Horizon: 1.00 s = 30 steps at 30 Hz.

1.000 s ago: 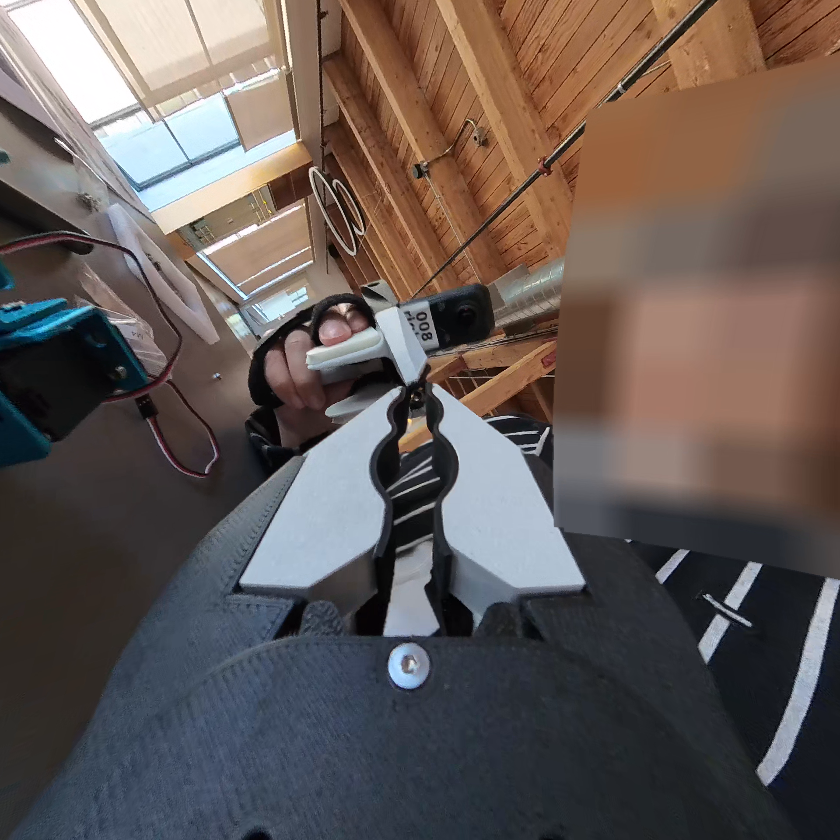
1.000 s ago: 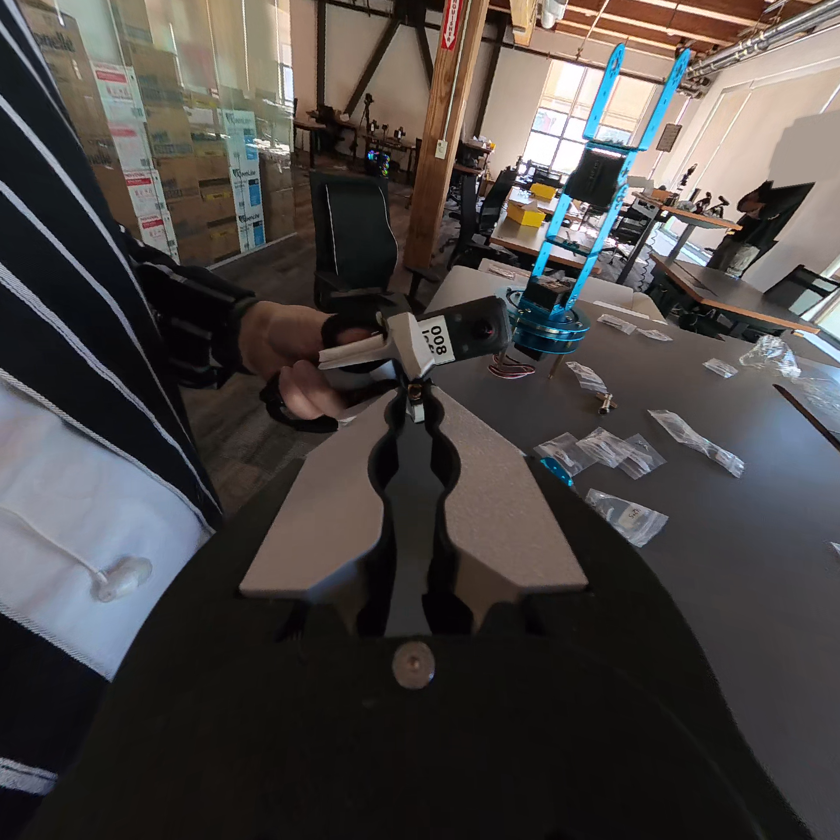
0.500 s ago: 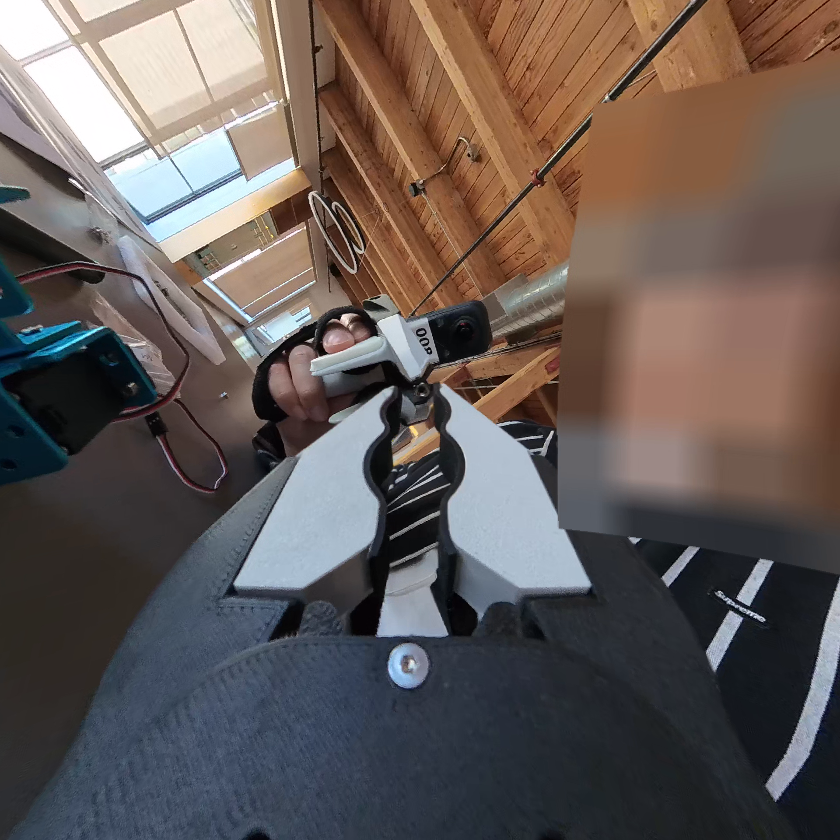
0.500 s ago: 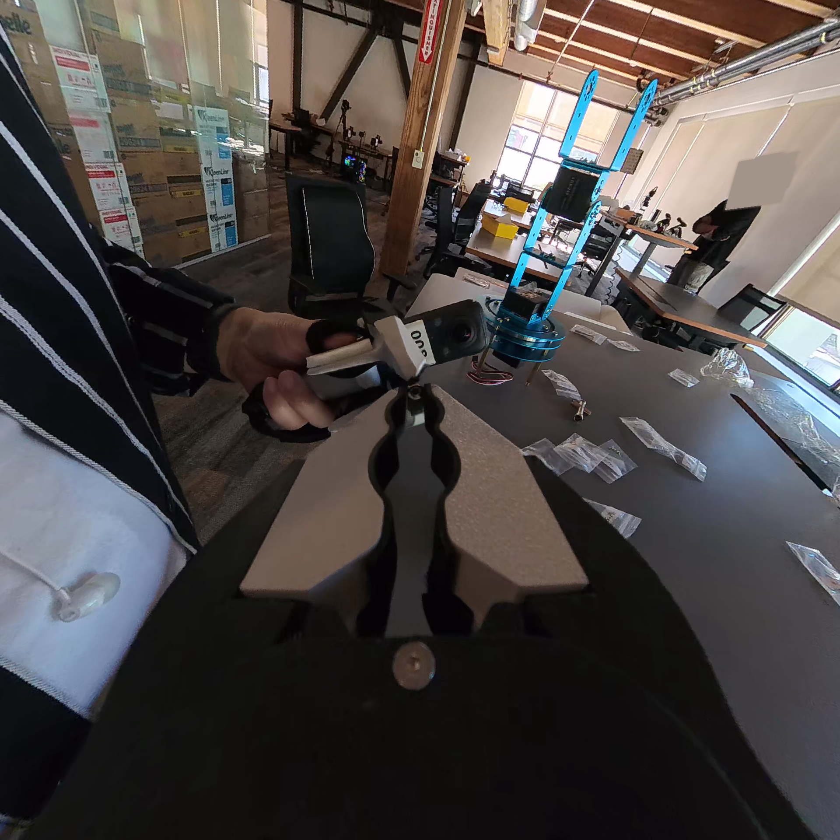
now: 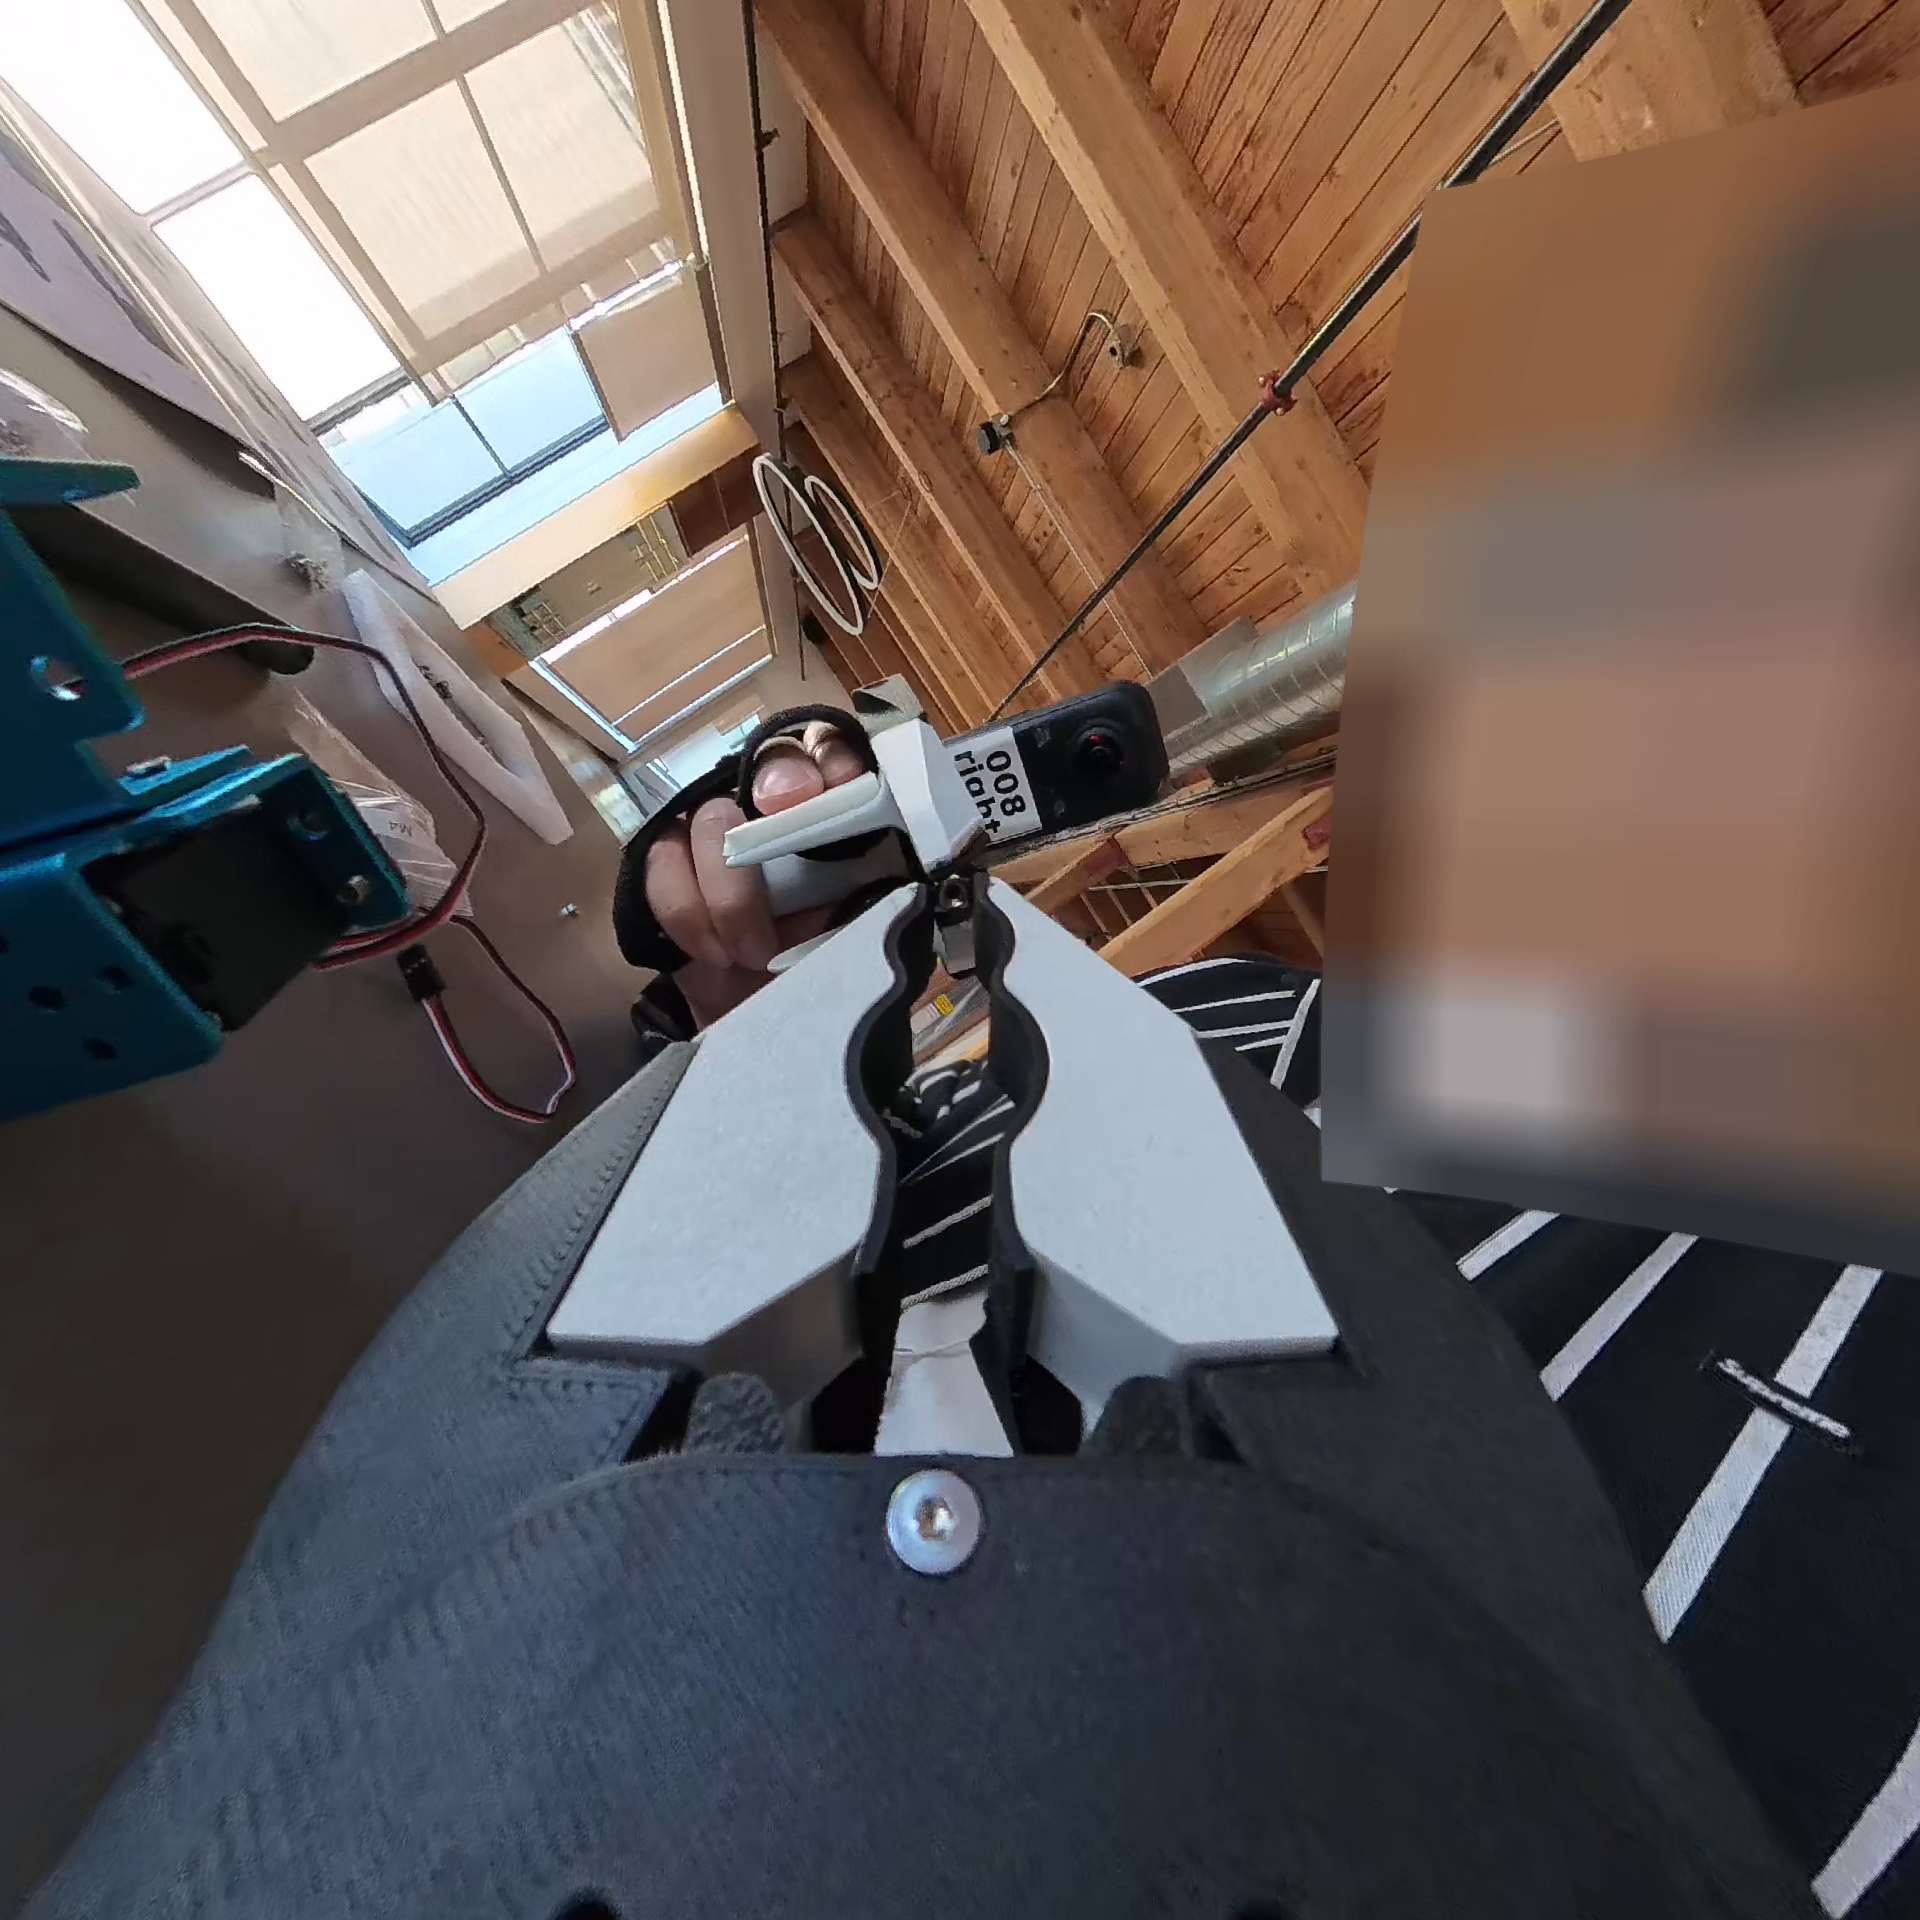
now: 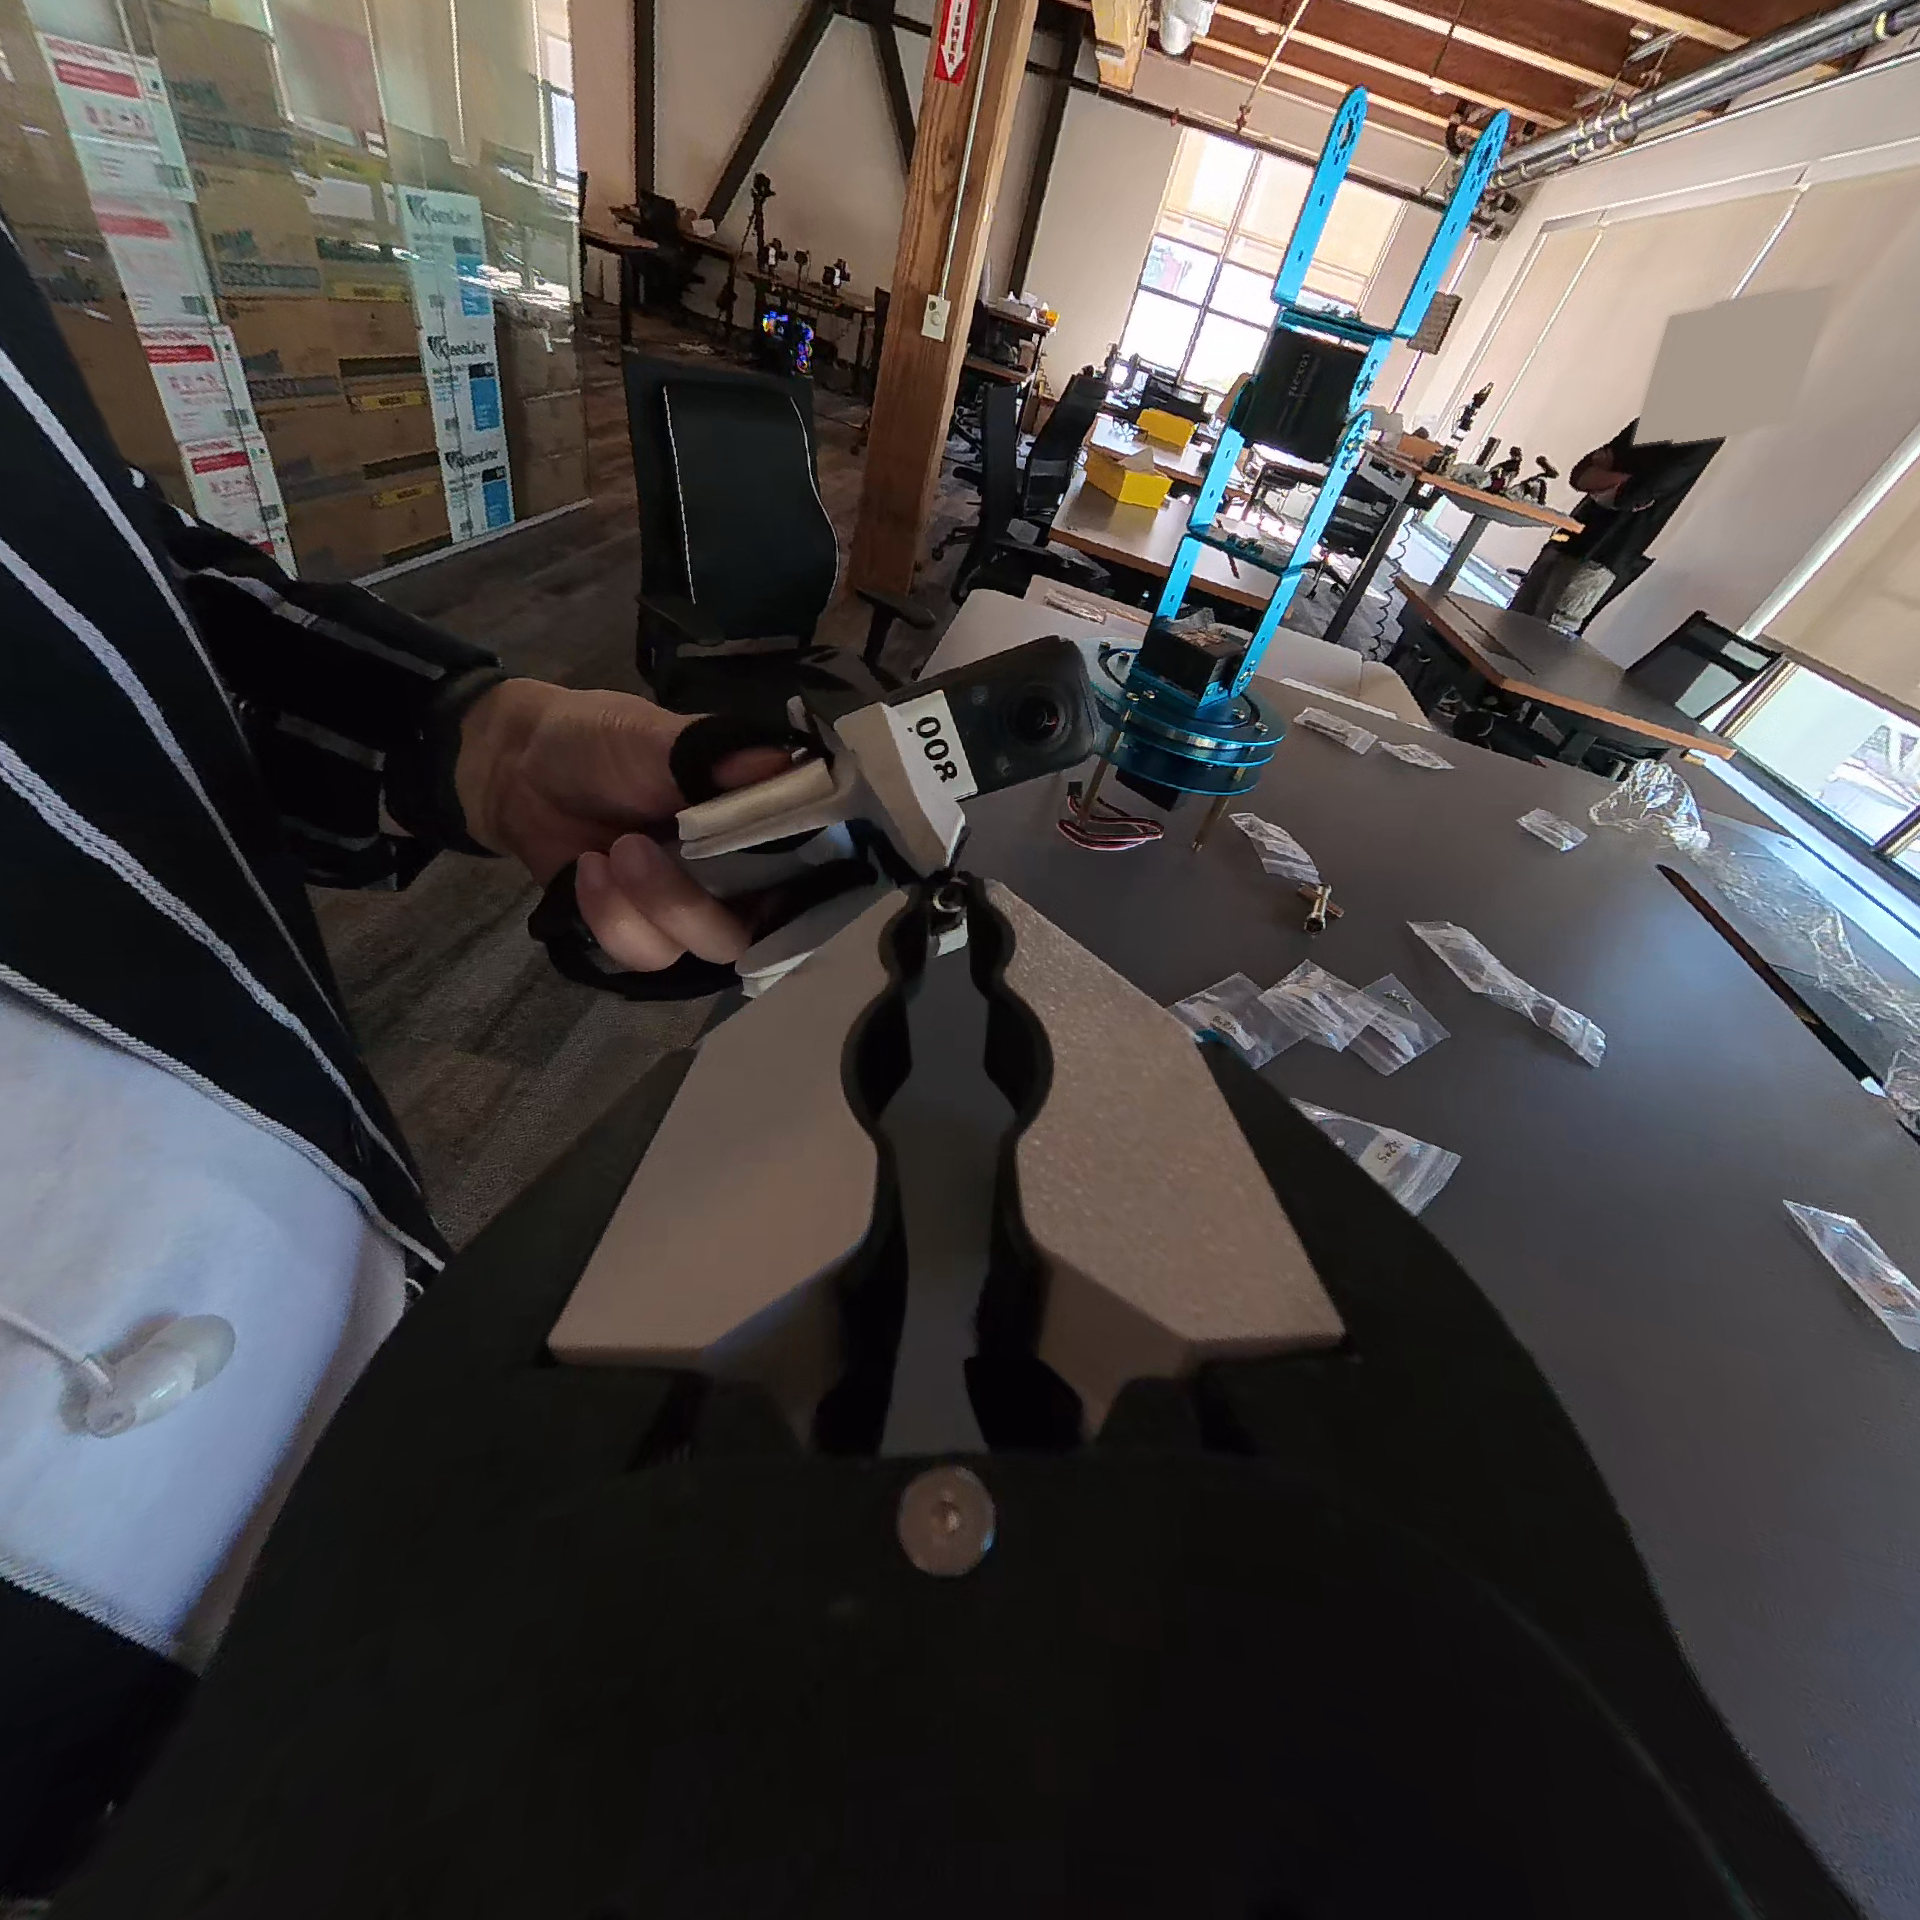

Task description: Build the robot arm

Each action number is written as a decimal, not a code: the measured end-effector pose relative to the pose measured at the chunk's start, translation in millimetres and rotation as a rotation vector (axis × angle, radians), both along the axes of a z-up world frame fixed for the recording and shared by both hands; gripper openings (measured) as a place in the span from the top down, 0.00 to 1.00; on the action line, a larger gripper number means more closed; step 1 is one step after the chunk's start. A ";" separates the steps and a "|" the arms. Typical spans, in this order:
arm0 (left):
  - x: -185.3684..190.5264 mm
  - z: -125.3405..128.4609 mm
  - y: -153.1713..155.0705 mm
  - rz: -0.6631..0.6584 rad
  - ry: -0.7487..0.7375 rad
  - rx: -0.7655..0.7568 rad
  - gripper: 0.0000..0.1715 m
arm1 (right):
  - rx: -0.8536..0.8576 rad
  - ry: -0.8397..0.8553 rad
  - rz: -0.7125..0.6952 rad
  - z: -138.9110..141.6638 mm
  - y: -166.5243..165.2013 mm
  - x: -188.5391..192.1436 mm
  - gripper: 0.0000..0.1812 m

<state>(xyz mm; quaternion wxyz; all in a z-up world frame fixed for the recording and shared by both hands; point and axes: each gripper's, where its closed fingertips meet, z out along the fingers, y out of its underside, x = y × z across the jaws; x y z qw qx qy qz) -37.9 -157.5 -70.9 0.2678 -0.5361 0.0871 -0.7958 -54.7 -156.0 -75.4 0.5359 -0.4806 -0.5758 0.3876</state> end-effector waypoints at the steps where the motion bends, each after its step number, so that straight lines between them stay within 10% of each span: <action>1: -0.1 -0.6 0.2 0.004 0.002 0.000 0.97 | -0.002 -0.001 -0.001 -0.5 0.2 -0.1 0.97; 23: -2.9 -4.0 1.0 0.007 0.047 0.017 0.98 | -0.062 0.019 0.019 -2.4 -0.1 -2.5 0.97; 30: -11.7 -39.7 26.2 0.126 0.311 -0.066 0.98 | -0.033 -0.166 -0.075 -34.5 34.1 5.4 0.85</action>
